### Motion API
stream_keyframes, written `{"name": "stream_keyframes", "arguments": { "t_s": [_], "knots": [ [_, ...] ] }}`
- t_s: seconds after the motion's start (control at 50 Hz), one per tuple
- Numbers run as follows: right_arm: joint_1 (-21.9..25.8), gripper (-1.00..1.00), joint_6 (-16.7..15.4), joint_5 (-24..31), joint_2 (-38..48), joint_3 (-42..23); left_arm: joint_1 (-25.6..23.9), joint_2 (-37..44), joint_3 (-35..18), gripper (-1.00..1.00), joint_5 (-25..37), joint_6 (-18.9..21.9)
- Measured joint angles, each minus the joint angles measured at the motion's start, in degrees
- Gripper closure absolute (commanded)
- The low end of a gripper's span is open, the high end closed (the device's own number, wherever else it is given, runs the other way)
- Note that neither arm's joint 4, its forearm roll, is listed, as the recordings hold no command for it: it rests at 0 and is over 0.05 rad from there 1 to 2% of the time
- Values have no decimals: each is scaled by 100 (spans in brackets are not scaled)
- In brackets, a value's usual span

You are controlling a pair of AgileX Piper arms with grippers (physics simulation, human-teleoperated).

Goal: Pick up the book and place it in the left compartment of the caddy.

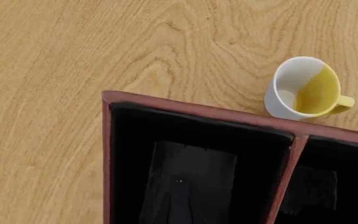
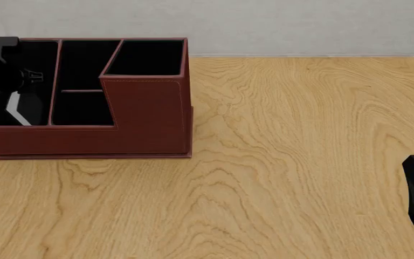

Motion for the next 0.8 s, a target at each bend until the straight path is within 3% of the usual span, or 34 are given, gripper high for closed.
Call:
{"name": "stream_keyframes", "arguments": {
  "t_s": [0.2,0.22,0.8],
  "knots": [
    [0,-100,0,0,0,0,-31,40,-62,100,0,-35],
    [0,-100,0,0,0,0,-35,44,-72,-100,5,-41],
    [0,-100,0,0,0,0,-52,-30,-177,-100,131,24]
  ]
}}
